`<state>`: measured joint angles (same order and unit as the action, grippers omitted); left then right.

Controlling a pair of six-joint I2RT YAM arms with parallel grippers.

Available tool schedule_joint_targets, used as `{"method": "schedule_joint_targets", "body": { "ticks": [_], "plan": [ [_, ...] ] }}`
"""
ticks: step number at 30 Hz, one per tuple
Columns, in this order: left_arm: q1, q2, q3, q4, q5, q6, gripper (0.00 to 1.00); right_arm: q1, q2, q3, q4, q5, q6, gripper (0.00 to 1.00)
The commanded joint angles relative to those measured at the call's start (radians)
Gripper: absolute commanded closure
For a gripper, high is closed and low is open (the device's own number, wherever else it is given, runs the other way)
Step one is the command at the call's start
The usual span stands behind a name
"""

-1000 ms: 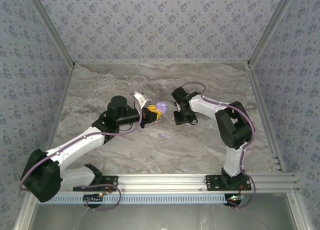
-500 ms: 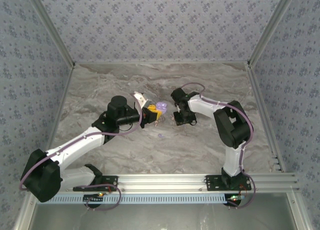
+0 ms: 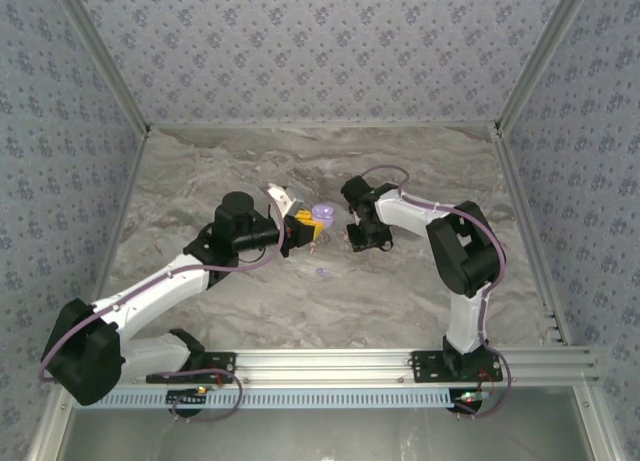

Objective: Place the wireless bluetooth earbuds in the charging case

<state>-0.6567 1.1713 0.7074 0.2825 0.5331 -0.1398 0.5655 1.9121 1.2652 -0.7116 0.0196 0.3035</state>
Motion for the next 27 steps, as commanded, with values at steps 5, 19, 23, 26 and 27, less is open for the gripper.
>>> {"method": "schedule_joint_targets", "body": {
  "ticks": [5, 19, 23, 26, 27],
  "plan": [
    [-0.006, -0.025, -0.003, 0.005, -0.001, 0.016, 0.89, 0.005, 0.025, -0.001, -0.046, 0.029, 0.024, 0.74],
    [-0.004, -0.004, -0.015, -0.003, -0.054, 0.006, 0.89, -0.012, -0.025, -0.042, 0.023, 0.001, 0.018, 0.78],
    [-0.005, 0.033, -0.020, 0.006, -0.090, -0.017, 0.90, -0.037, -0.061, -0.064, 0.071, -0.049, 0.020, 0.78],
    [-0.006, 0.076, -0.026, 0.035, -0.108, -0.050, 0.90, -0.056, -0.090, -0.112, 0.103, -0.082, 0.016, 0.78],
    [-0.005, 0.089, -0.028, 0.048, -0.108, -0.060, 0.90, -0.063, -0.099, -0.118, 0.106, -0.096, 0.014, 0.78]
  ]
}}
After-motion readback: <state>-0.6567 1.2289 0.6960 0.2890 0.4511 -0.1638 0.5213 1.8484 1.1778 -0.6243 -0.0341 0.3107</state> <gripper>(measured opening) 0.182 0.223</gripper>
